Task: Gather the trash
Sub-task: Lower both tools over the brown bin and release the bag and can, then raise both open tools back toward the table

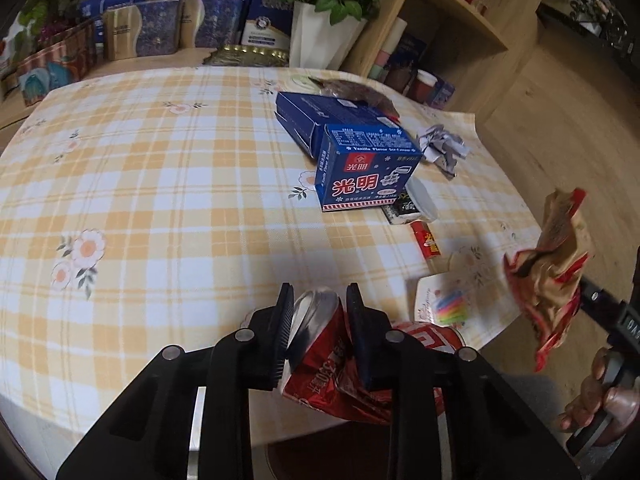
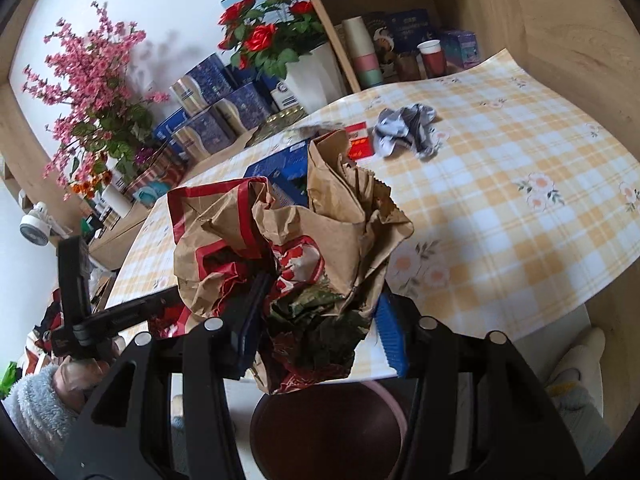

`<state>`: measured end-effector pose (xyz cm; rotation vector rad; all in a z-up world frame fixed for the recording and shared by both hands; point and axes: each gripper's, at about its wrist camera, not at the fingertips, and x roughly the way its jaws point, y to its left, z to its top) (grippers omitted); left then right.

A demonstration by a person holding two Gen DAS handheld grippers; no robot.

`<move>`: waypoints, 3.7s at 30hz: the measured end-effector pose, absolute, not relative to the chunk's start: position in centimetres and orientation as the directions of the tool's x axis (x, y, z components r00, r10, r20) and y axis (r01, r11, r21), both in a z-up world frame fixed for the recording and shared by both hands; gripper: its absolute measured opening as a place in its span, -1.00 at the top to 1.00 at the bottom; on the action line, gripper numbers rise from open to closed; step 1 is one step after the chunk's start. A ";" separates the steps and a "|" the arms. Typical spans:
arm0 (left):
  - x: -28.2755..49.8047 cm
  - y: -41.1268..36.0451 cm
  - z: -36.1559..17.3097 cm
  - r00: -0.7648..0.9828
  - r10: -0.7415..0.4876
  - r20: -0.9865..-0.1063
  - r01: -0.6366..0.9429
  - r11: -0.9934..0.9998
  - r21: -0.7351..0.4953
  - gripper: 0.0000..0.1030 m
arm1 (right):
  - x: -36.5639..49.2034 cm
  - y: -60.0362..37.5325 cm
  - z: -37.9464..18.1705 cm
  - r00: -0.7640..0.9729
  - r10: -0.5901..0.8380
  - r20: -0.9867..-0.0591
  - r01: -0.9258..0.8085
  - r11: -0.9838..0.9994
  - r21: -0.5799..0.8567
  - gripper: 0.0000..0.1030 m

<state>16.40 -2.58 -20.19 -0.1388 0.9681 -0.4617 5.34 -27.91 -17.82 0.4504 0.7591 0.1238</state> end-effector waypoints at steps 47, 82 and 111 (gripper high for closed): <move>4.2 -1.0 -19.5 0.551 -0.450 -0.703 0.358 0.888 -0.289 0.56 | -1.9 -27.1 -29.3 0.564 0.297 -0.771 0.118 0.895 0.430 -0.87; 3.3 -6.5 -24.0 0.528 -0.272 -0.805 0.333 0.938 -0.099 -0.79 | -2.7 -30.2 -30.0 0.595 0.285 -0.751 0.225 0.839 0.496 -0.89; 3.0 0.3 -19.3 0.734 -0.122 -0.668 0.117 0.992 -0.053 -0.88 | 0.7 -28.1 -23.9 0.653 0.139 -0.744 0.098 0.959 0.266 -0.89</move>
